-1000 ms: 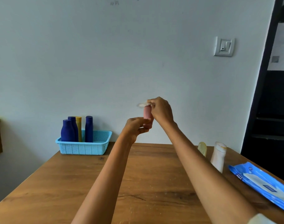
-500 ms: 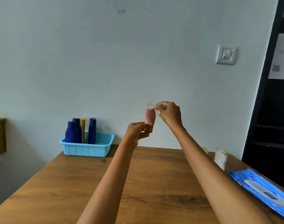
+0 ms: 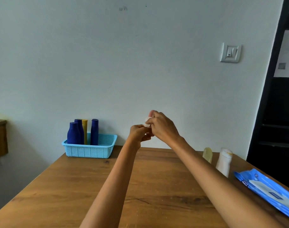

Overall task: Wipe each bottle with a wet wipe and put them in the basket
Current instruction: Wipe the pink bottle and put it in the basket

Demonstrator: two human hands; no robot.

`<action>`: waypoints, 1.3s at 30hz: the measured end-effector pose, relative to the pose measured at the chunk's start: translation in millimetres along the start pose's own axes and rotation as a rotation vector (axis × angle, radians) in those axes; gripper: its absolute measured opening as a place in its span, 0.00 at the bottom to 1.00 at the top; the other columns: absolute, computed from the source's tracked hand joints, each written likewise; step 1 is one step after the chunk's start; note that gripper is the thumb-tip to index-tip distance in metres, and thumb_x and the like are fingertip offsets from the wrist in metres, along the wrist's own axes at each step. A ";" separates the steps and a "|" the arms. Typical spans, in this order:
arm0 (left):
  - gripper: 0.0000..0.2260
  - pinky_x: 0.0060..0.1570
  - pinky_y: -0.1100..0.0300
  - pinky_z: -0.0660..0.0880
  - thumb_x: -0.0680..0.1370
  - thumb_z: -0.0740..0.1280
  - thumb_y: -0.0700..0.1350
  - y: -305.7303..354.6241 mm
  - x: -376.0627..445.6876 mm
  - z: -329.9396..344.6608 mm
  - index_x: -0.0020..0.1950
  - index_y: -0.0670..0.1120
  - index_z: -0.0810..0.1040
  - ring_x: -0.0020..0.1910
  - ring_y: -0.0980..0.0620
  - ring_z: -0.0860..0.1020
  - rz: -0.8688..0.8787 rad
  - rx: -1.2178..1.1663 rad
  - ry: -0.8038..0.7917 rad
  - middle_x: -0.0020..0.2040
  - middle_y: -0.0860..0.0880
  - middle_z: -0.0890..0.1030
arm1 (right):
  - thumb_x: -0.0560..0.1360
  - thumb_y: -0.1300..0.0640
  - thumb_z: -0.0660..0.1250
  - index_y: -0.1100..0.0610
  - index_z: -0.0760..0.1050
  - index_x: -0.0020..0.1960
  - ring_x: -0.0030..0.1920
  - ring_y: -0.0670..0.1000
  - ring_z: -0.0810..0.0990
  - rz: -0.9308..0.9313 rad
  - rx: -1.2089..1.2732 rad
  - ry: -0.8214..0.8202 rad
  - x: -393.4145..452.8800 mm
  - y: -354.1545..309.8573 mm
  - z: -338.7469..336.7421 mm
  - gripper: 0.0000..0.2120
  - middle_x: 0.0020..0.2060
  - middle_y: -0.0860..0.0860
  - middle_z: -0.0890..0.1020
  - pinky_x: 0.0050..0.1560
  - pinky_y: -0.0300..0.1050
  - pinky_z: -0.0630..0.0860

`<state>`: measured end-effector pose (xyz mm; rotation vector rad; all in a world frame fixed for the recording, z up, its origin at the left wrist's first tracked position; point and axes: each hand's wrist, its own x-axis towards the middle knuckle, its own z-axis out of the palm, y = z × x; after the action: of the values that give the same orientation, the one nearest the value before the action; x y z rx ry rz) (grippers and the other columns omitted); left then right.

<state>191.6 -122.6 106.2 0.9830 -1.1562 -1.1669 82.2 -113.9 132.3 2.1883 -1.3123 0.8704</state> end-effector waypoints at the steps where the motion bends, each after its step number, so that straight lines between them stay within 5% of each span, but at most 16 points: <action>1: 0.03 0.42 0.59 0.79 0.76 0.67 0.35 0.2 -0.6 0.1 0.48 0.36 0.77 0.36 0.51 0.79 -0.010 -0.019 0.002 0.37 0.44 0.79 | 0.78 0.61 0.60 0.55 0.81 0.54 0.53 0.51 0.77 0.021 0.031 0.004 -1.0 0.3 -1.1 0.12 0.55 0.51 0.77 0.47 0.42 0.76; 4: 0.05 0.47 0.56 0.79 0.75 0.69 0.36 2.2 -0.1 -4.4 0.48 0.34 0.76 0.37 0.49 0.79 -0.071 -0.136 -0.016 0.38 0.42 0.79 | 0.77 0.63 0.59 0.54 0.82 0.50 0.48 0.52 0.78 0.217 0.263 0.118 -4.3 4.3 0.1 0.14 0.49 0.53 0.79 0.44 0.42 0.74; 9: 0.11 0.47 0.56 0.78 0.75 0.70 0.39 0.2 1.2 -9.2 0.53 0.34 0.76 0.39 0.48 0.78 -0.184 -0.324 -0.069 0.42 0.41 0.80 | 0.78 0.63 0.59 0.58 0.78 0.60 0.53 0.55 0.80 0.596 0.660 0.201 -14.6 9.6 18.6 0.14 0.53 0.56 0.82 0.48 0.39 0.74; 14: 0.18 0.39 0.61 0.77 0.73 0.72 0.38 -4.5 3.6 0.1 0.61 0.40 0.75 0.35 0.53 0.79 -0.003 -0.260 0.071 0.41 0.45 0.82 | 0.77 0.60 0.64 0.62 0.80 0.49 0.33 0.51 0.79 0.882 1.375 0.062 -20.5 -11.4 28.1 0.08 0.35 0.56 0.81 0.48 0.46 0.81; 18: 0.18 0.36 0.63 0.76 0.72 0.72 0.37 -6.6 2.1 -1.8 0.61 0.41 0.74 0.40 0.51 0.81 0.118 -0.131 0.174 0.48 0.41 0.82 | 0.77 0.66 0.62 0.65 0.77 0.51 0.36 0.52 0.80 1.010 1.735 0.117 -18.3 -21.1 26.3 0.06 0.38 0.57 0.81 0.35 0.41 0.80; 22: 0.16 0.35 0.63 0.70 0.72 0.72 0.37 -11.5 2.6 -7.4 0.59 0.43 0.74 0.41 0.53 0.79 0.114 -0.106 0.201 0.51 0.40 0.82 | 0.77 0.68 0.59 0.64 0.76 0.47 0.39 0.54 0.80 1.113 1.822 0.147 -23.4 -20.1 32.6 0.07 0.41 0.58 0.80 0.35 0.42 0.79; 27: 0.18 0.58 0.52 0.71 0.72 0.70 0.35 -20.3 6.8 -4.4 0.60 0.42 0.73 0.54 0.46 0.78 0.056 -0.026 0.218 0.56 0.40 0.80 | 0.77 0.67 0.56 0.64 0.73 0.46 0.38 0.55 0.78 1.225 1.816 0.270 -24.9 -16.0 39.0 0.07 0.40 0.59 0.77 0.42 0.45 0.77; 32: 0.18 0.41 0.62 0.70 0.74 0.68 0.38 -20.8 10.2 -20.8 0.63 0.43 0.69 0.44 0.52 0.77 0.086 0.005 0.237 0.50 0.45 0.78 | 0.78 0.66 0.58 0.66 0.73 0.57 0.39 0.53 0.79 1.178 1.781 0.247 -17.0 -20.3 39.9 0.11 0.50 0.61 0.77 0.33 0.37 0.78; 39: 0.18 0.36 0.64 0.71 0.74 0.68 0.36 -14.3 22.5 -86.6 0.62 0.40 0.70 0.48 0.48 0.79 0.045 0.129 0.336 0.50 0.44 0.79 | 0.77 0.69 0.58 0.67 0.73 0.60 0.40 0.53 0.77 1.169 1.867 0.050 -13.1 -53.3 52.2 0.13 0.51 0.61 0.76 0.41 0.42 0.77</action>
<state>275.1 -147.8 81.8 1.1941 -0.9851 -0.8588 140.2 -115.7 83.6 1.7259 -2.0384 3.6525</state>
